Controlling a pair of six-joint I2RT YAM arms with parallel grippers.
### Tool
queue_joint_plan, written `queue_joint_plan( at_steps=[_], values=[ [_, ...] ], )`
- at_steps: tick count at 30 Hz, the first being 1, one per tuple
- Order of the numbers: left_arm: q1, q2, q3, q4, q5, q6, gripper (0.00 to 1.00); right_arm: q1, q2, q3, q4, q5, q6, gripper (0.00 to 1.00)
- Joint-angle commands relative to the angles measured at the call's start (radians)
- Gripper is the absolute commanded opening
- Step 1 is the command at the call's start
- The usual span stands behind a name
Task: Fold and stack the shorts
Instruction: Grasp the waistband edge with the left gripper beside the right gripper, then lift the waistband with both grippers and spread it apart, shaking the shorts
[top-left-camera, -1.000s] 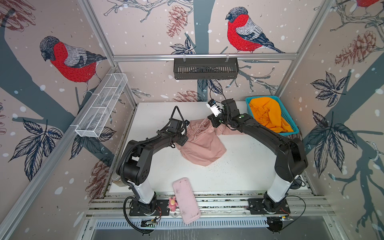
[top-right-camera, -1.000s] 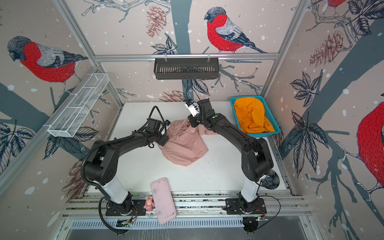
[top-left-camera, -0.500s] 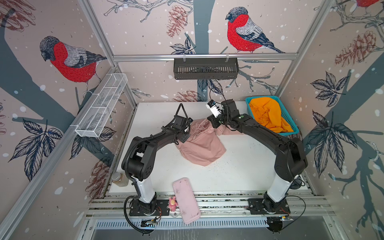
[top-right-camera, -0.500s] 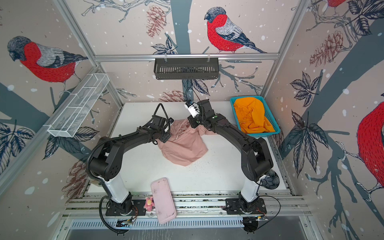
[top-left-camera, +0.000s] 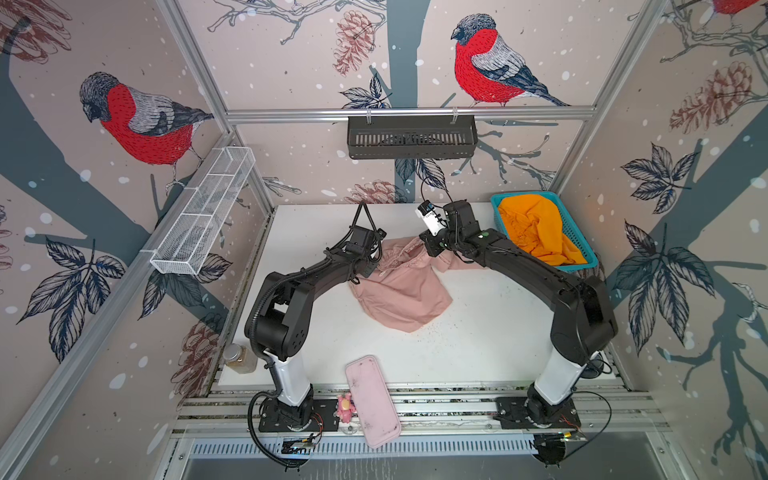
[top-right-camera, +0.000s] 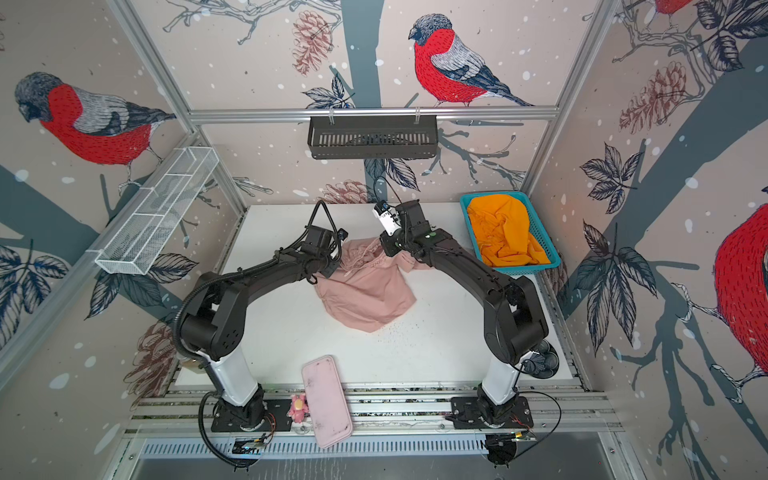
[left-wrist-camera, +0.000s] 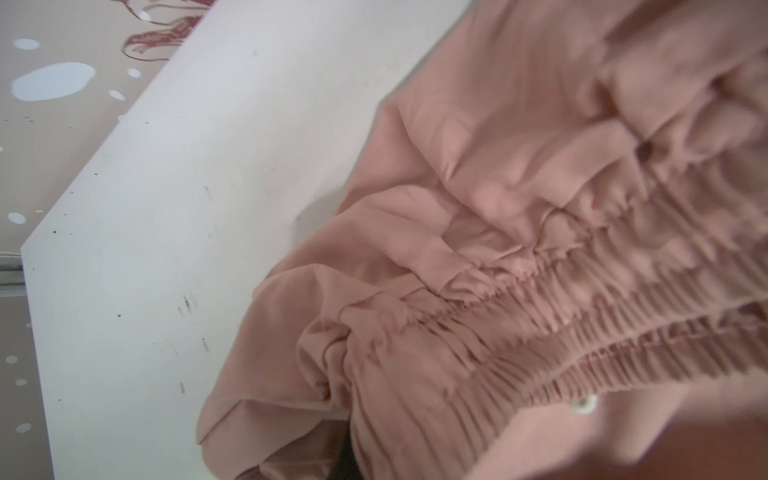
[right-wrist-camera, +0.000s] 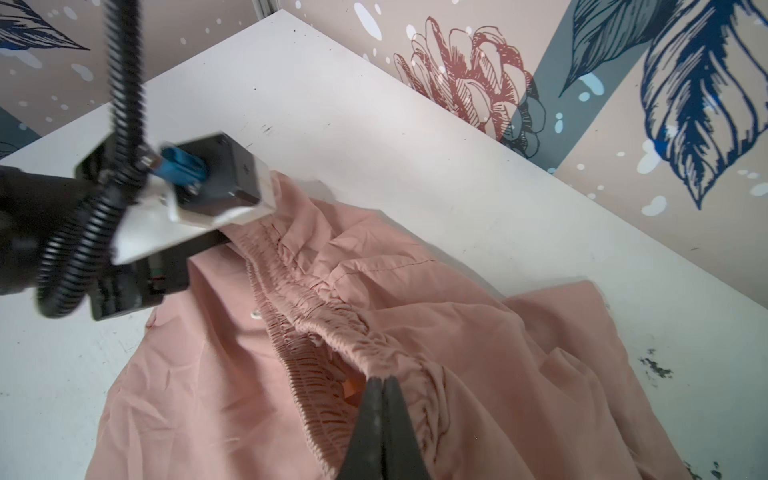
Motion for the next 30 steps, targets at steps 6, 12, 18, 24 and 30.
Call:
queue_joint_plan(
  at_steps=[6, 12, 18, 24, 30],
  values=[
    [0.0, -0.16, 0.099, -0.05, 0.19, -0.14, 0.0, -0.039, -0.069, 0.06, -0.005, 0.074, -0.023, 0.02],
    [-0.001, -0.287, 0.248, -0.136, 0.322, -0.216, 0.0, -0.081, -0.189, 0.101, 0.006, 0.072, -0.021, 0.01],
    [0.02, -0.378, 0.445, -0.225, 0.436, -0.304, 0.0, -0.106, -0.338, 0.161, 0.01, 0.03, 0.01, 0.01],
    [0.032, -0.422, 0.639, -0.421, 0.5, -0.31, 0.0, -0.097, -0.433, 0.299, -0.129, -0.105, 0.005, 0.01],
    [0.053, -0.57, 0.64, -0.489, 0.424, -0.297, 0.0, -0.088, -0.554, 0.32, -0.173, -0.213, 0.047, 0.01]
  ],
)
